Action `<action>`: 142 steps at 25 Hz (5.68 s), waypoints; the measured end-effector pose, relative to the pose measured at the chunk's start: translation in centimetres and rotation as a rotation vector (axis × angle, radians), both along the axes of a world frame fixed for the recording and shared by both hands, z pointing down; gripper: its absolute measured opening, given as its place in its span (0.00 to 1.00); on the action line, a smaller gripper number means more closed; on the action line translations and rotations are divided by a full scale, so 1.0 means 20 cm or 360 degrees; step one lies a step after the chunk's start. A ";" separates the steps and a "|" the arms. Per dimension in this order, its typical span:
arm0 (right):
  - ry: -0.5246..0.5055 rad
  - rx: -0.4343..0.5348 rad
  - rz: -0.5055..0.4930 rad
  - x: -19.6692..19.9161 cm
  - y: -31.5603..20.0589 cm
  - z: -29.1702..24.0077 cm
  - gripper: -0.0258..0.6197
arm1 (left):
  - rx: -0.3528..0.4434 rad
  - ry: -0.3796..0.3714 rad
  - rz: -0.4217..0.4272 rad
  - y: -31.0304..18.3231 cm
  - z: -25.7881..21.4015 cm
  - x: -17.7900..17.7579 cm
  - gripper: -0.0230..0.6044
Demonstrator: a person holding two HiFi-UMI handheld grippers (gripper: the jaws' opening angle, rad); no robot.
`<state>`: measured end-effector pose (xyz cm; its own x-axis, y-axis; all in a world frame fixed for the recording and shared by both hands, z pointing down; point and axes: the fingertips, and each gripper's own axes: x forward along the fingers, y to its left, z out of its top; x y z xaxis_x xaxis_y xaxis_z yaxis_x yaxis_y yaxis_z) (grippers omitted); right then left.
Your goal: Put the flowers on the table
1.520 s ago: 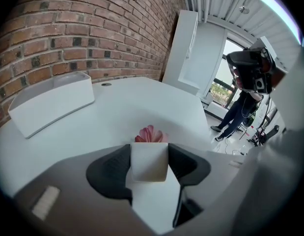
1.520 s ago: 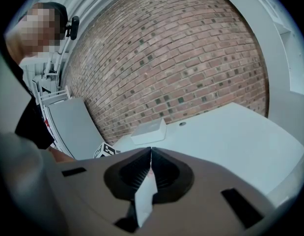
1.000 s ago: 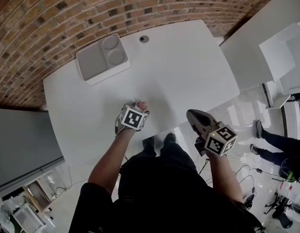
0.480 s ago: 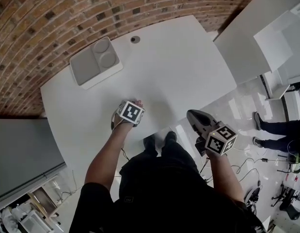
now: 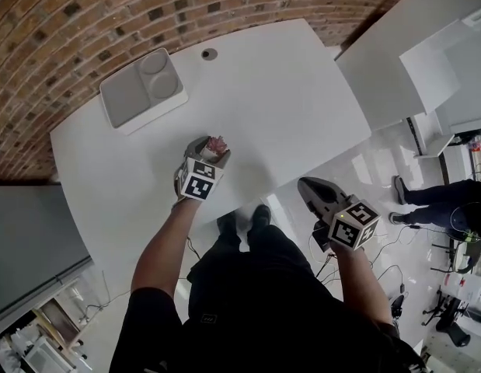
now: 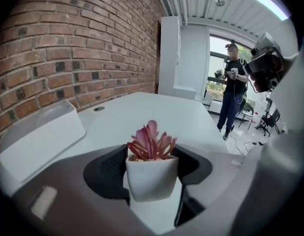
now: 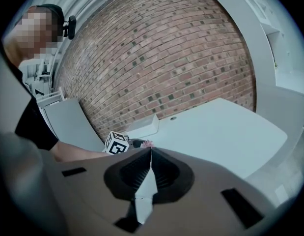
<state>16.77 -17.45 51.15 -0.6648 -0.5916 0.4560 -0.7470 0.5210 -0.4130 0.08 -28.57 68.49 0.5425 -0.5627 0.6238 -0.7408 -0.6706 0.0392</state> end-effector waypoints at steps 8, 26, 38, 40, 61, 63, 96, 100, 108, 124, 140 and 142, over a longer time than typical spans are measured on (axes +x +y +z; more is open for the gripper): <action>0.0050 0.0002 -0.0047 -0.03 0.04 -0.03 0.06 | 0.0003 0.0096 -0.0167 0.13 0.07 -0.07 0.48; -0.0061 -0.0043 -0.0647 -0.75 -0.12 0.10 0.07 | 0.0134 0.0211 0.0051 0.45 -0.30 -0.04 0.48; -0.0366 -0.0418 -0.0895 -1.02 -0.11 0.24 0.31 | 0.0225 0.0146 0.0121 0.51 -0.42 -0.12 0.48; -0.0339 -0.0375 -0.0915 -1.04 -0.11 0.23 0.31 | 0.0216 0.0140 0.0131 0.51 -0.41 -0.12 0.48; -0.0237 -0.0398 -0.0472 -0.73 -0.26 0.45 0.24 | -0.0109 -0.0232 0.0125 0.38 0.11 -0.19 0.47; -0.0265 -0.0390 -0.0384 -0.56 -0.20 0.43 0.23 | -0.0191 -0.0276 0.0143 0.40 0.14 -0.20 0.47; -0.0560 -0.0370 0.0050 0.20 -0.07 0.28 0.18 | -0.0491 -0.0408 0.0011 0.11 0.11 -0.18 0.47; -0.0556 -0.0372 0.0062 0.23 -0.08 0.29 0.18 | -0.0456 -0.0400 -0.0006 0.08 0.06 -0.19 0.47; -0.0562 -0.0368 0.0057 0.22 -0.09 0.29 0.18 | -0.0474 -0.0321 -0.0086 0.09 0.04 -0.25 0.49; -0.0572 -0.0409 0.0004 0.15 -0.04 0.31 0.18 | -0.0475 -0.0230 -0.0045 0.18 0.01 -0.24 0.50; -0.0617 -0.0325 0.0015 0.20 -0.05 0.24 0.18 | -0.0175 0.0015 -0.0273 0.15 -0.42 -0.29 0.49; -0.0596 -0.0280 0.0014 0.23 -0.05 0.20 0.18 | -0.0118 0.0088 -0.0320 0.16 -0.55 -0.28 0.49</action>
